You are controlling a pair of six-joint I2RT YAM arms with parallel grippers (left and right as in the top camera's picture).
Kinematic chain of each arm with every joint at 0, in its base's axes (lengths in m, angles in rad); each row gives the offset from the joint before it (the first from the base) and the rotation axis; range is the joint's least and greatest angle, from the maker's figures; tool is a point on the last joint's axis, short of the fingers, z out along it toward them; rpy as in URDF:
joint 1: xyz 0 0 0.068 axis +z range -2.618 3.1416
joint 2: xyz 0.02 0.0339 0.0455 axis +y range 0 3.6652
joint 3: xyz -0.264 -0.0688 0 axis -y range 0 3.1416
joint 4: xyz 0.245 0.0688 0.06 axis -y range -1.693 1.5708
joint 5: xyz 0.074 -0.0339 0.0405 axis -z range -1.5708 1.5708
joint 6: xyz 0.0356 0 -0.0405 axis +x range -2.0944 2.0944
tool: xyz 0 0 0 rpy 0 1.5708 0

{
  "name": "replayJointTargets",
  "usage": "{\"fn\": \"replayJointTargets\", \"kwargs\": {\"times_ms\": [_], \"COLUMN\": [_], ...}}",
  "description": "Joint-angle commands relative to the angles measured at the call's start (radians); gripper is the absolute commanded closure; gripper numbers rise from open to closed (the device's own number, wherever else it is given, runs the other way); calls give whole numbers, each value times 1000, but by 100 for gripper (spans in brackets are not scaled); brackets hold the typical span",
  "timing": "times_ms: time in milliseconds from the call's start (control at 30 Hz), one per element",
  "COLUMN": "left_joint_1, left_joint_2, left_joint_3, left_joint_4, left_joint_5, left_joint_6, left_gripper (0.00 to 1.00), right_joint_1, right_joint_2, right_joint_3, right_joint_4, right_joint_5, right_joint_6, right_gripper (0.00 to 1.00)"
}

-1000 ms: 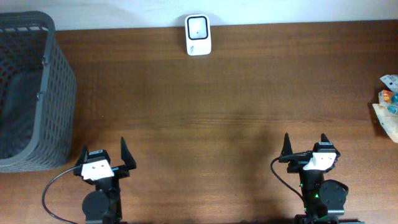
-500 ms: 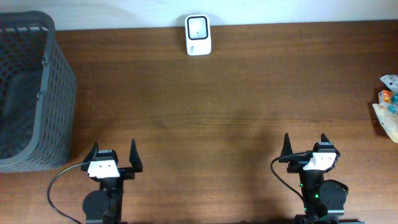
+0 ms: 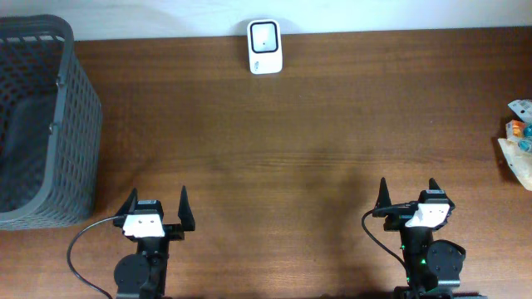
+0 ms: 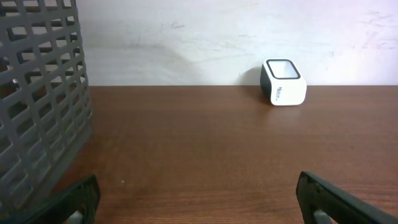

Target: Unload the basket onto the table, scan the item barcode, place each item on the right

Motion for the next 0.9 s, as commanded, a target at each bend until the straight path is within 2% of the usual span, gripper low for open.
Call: {"fn": "replayJointTargets", "kwargs": {"times_ms": [0,167,867], "left_joint_1": [26,76,77], "left_joint_2": [-10,-10,-10], "left_joint_3": [-8,-8,-7], "left_joint_4": [2,-1,-4], "left_joint_5": [1,16,63], "left_joint_6": [16,14,3], "left_gripper": [1,1,1], "right_joint_1": [5,5,5], "right_joint_2": [-7,-7,-7], "right_joint_3": [-6,-6,-6], "right_joint_4": [-6,-6,-6], "right_joint_5": [9,9,9], "right_joint_6": [0,0,0], "right_gripper": [2,1,2]}}
